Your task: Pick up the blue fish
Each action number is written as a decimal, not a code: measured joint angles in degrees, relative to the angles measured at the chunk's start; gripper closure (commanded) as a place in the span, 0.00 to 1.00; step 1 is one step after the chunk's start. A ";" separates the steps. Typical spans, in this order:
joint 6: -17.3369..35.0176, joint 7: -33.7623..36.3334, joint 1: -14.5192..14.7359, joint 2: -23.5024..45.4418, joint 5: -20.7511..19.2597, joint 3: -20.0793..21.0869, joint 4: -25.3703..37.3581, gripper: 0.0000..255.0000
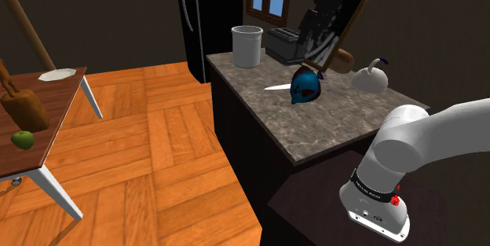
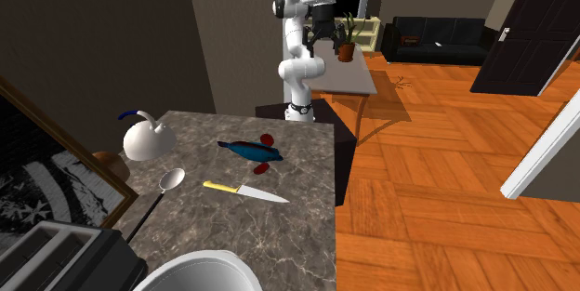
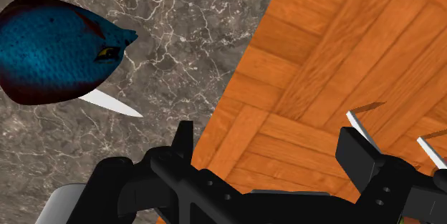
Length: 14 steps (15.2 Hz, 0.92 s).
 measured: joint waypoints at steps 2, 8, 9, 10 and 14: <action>0.78 -0.76 -0.04 -0.15 -0.46 -0.37 -1.00 0.00; 8.72 -8.21 -0.46 -0.07 -5.49 -3.76 -9.33 0.00; 10.46 -9.22 -0.51 0.05 -6.36 -4.14 -11.02 0.00; 12.00 -10.50 -0.72 -0.11 -7.37 -4.81 -12.70 0.00; 18.62 -15.67 -1.36 2.95 -11.41 -7.90 -16.10 0.00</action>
